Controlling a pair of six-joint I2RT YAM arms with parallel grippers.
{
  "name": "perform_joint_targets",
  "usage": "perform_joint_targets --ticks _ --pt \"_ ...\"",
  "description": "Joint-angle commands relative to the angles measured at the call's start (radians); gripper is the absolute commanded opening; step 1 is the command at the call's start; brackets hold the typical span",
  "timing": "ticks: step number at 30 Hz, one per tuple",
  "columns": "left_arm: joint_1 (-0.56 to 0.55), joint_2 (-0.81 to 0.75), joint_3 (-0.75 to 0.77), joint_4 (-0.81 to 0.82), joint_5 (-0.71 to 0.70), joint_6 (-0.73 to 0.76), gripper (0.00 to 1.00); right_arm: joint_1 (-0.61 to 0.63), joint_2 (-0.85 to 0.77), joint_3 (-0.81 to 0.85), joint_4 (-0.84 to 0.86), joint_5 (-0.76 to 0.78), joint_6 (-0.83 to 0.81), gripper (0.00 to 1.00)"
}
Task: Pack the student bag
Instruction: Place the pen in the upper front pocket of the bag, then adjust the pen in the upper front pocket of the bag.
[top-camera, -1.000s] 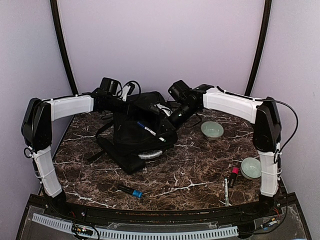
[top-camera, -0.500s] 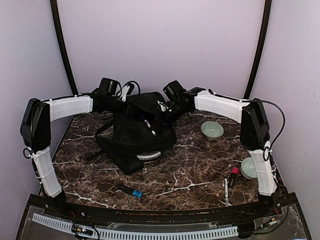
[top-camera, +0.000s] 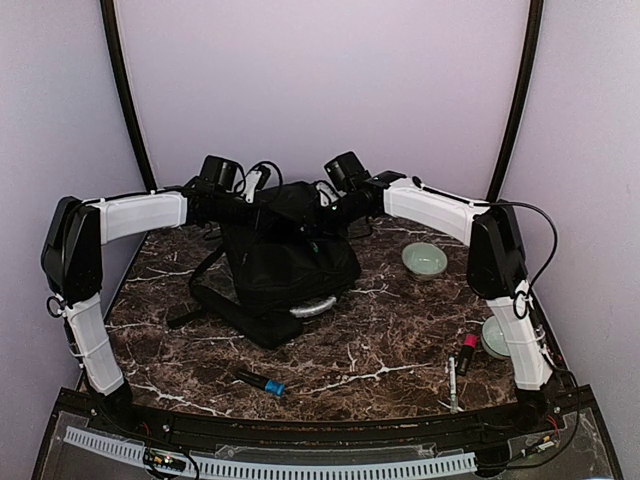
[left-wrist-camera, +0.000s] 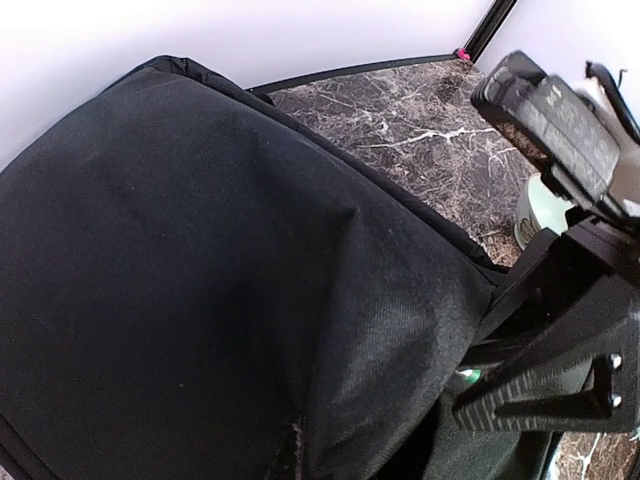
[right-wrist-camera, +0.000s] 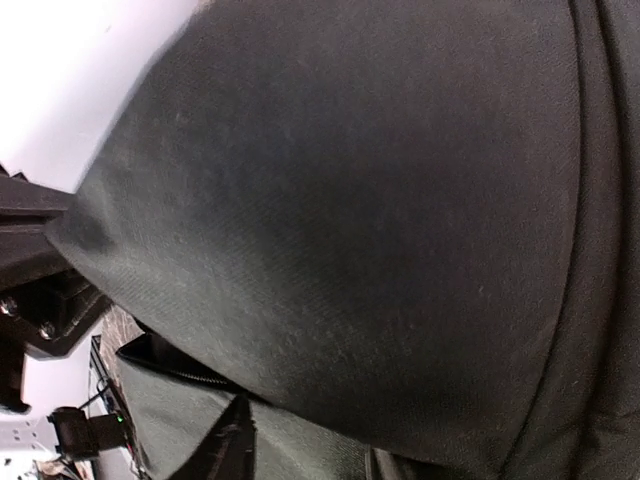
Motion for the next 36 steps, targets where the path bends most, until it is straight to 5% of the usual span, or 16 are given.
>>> perform_joint_targets --ticks 1,6,10,19,26,36 --pt "-0.018 -0.087 0.006 0.036 0.066 -0.020 0.01 -0.011 -0.097 -0.111 0.070 -0.043 -0.027 0.42" --pt "-0.019 -0.093 0.007 0.032 0.058 -0.013 0.01 -0.009 -0.213 -0.252 0.102 -0.142 -0.172 0.42" --pt "-0.020 -0.099 0.007 0.030 0.056 -0.010 0.01 -0.005 -0.231 -0.231 -0.012 -0.274 -0.467 0.40" --pt "-0.023 -0.112 0.007 0.026 0.050 -0.003 0.01 0.114 -0.206 -0.193 -0.165 0.160 -1.071 0.00" --pt "-0.024 -0.118 0.006 0.026 0.051 -0.001 0.01 0.163 -0.150 -0.215 -0.112 0.404 -1.129 0.00" --pt "-0.028 -0.109 0.005 0.035 0.072 -0.014 0.01 0.162 -0.103 -0.248 -0.015 0.555 -1.177 0.00"
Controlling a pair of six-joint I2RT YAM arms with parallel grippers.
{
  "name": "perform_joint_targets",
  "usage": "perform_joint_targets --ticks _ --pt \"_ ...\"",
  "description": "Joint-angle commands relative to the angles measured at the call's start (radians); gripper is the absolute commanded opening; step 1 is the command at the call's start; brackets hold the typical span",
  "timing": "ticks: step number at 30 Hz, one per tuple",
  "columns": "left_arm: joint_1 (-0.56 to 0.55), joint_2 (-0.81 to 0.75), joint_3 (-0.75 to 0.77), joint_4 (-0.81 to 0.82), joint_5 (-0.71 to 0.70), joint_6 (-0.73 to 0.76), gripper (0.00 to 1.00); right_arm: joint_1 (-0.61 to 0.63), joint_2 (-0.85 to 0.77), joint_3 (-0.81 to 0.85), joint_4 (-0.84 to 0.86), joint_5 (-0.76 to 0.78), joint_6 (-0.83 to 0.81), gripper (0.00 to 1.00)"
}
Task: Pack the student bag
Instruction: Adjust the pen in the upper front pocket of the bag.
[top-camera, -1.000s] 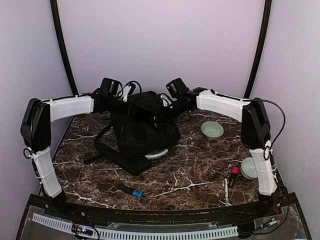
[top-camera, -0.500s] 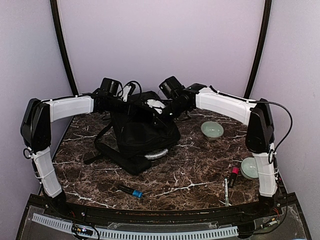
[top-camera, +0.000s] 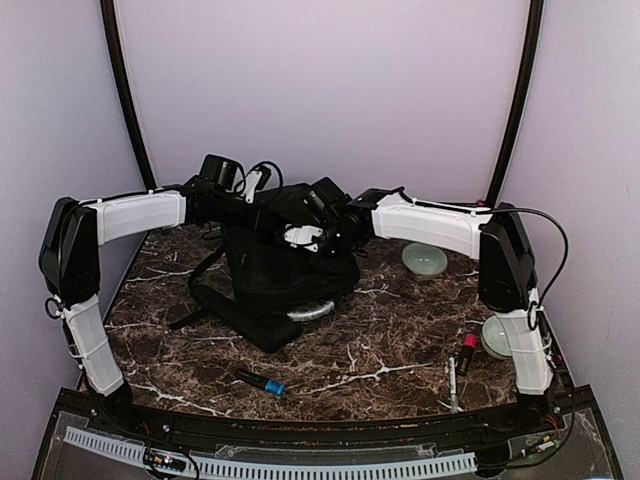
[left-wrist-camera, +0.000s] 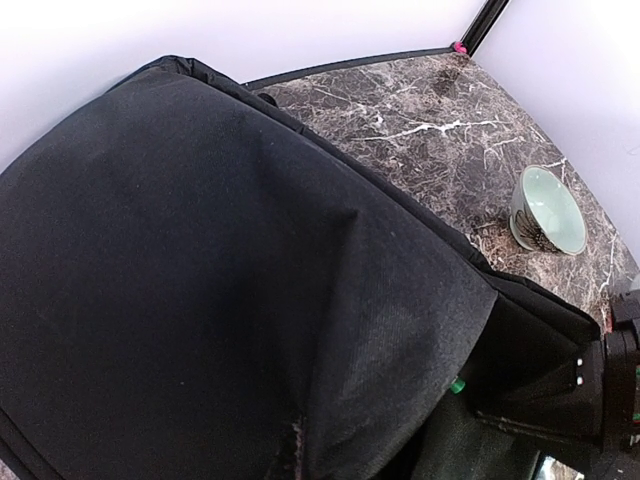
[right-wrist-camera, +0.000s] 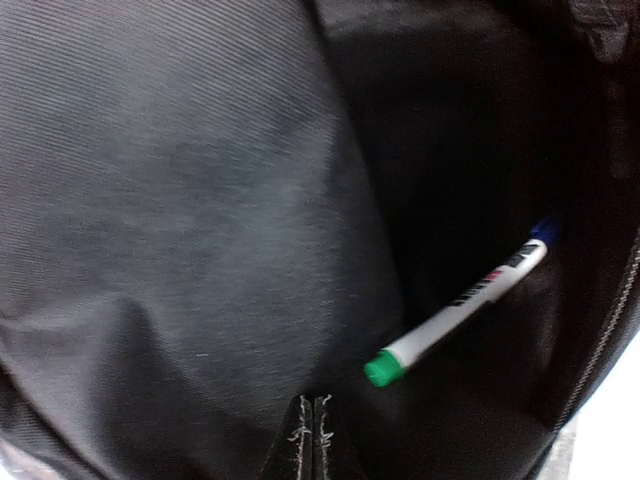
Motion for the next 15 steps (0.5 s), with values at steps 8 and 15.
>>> perform_joint_targets --ticks 8,15 --pt "-0.018 -0.086 0.005 0.067 0.091 -0.026 0.01 -0.033 0.095 -0.002 0.310 0.191 -0.050 0.00" --pt "-0.021 -0.082 0.005 0.065 0.090 -0.021 0.01 -0.035 0.026 -0.136 0.571 0.323 -0.077 0.00"
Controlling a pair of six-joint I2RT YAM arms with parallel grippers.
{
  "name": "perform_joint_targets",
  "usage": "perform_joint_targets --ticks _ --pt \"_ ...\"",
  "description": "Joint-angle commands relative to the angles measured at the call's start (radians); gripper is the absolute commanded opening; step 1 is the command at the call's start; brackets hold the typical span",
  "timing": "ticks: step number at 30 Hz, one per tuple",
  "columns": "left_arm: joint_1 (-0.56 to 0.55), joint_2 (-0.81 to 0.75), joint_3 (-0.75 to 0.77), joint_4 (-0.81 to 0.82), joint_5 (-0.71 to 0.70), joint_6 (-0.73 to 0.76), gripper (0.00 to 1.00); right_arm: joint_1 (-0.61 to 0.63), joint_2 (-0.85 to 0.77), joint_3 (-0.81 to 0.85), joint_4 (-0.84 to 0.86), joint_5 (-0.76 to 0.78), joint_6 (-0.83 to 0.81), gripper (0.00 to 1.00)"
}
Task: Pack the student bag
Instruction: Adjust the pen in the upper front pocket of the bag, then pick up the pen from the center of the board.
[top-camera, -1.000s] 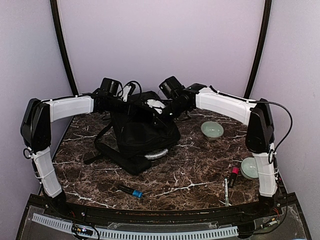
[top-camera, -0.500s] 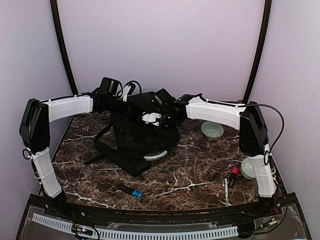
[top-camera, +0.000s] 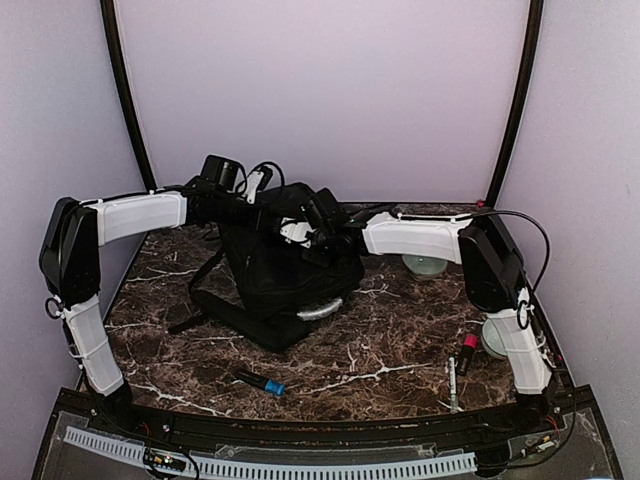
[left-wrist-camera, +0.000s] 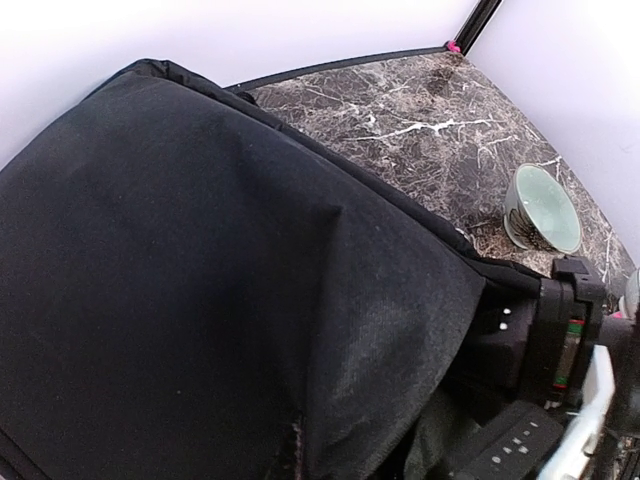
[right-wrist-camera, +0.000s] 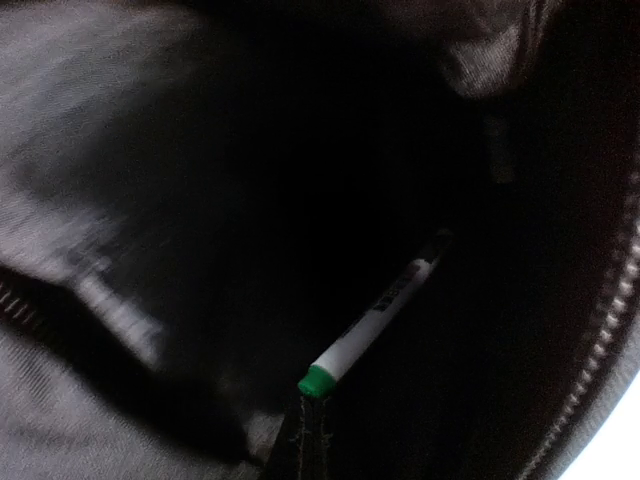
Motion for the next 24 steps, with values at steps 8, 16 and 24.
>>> perform_joint_targets --ticks 8,16,24 --pt "-0.015 -0.073 0.009 0.057 0.079 -0.019 0.01 -0.021 -0.257 -0.101 -0.097 -0.310 0.160 0.11" --pt "-0.016 -0.075 0.011 0.050 0.068 -0.013 0.01 -0.012 -0.377 -0.156 -0.310 -0.726 0.207 0.25" --pt "-0.016 -0.074 0.016 0.044 0.061 -0.012 0.02 0.102 -0.370 -0.283 -0.407 -1.042 0.126 0.31"
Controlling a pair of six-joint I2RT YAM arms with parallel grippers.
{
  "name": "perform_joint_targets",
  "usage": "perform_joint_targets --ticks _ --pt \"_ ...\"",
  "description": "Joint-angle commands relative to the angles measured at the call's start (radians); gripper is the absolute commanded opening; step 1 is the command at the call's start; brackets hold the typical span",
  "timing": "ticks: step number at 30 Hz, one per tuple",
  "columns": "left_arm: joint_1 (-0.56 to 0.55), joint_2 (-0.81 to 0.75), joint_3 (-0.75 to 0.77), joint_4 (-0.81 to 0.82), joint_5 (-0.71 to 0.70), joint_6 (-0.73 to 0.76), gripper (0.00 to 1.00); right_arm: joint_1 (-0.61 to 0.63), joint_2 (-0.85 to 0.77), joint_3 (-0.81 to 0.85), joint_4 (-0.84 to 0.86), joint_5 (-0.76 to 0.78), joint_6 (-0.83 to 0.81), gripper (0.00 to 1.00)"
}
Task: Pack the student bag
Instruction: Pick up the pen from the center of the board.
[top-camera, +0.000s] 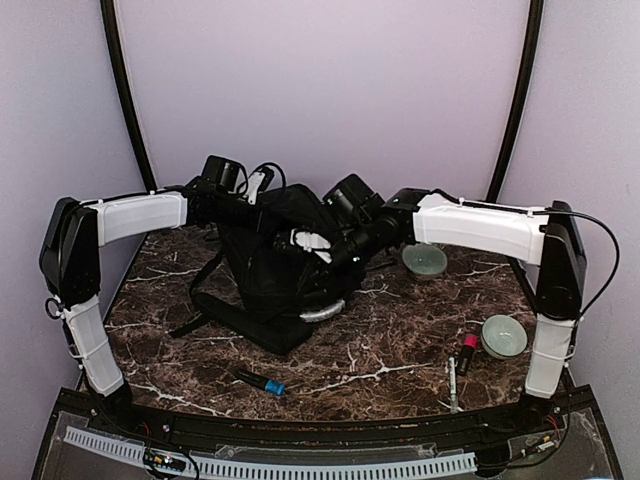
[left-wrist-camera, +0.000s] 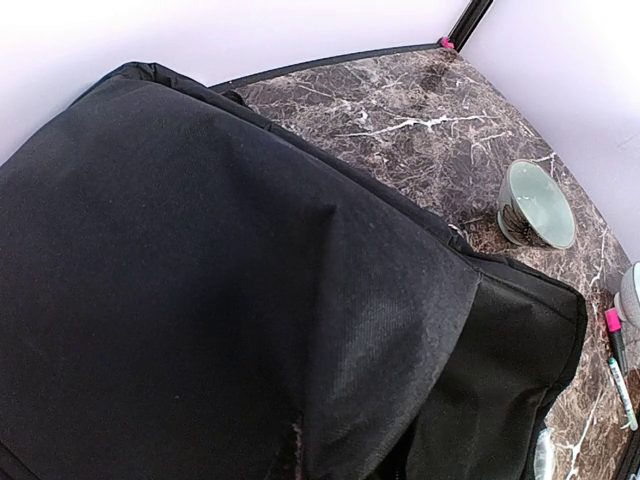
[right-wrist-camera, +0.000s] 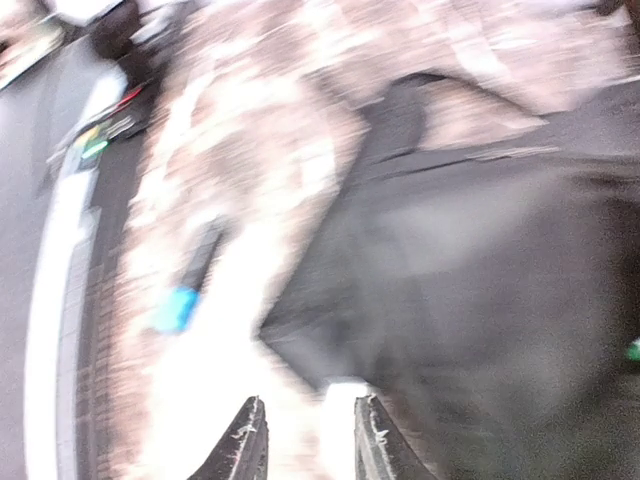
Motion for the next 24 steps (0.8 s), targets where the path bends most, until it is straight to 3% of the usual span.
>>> perform_joint_targets --ticks 1,15,20,24 --pt "-0.008 -0.074 0.018 0.044 0.050 -0.008 0.02 0.092 0.037 -0.059 -0.090 -0.225 -0.041 0.31" --pt "-0.009 -0.077 0.027 0.035 0.057 -0.010 0.03 0.326 0.232 0.006 -0.033 0.095 0.051 0.36" --pt "-0.009 -0.083 0.026 0.036 0.060 -0.010 0.03 0.392 0.222 -0.057 0.054 0.198 0.049 0.44" --pt "-0.009 -0.086 0.026 0.038 0.064 -0.013 0.03 0.417 0.240 -0.054 0.081 0.311 0.081 0.44"
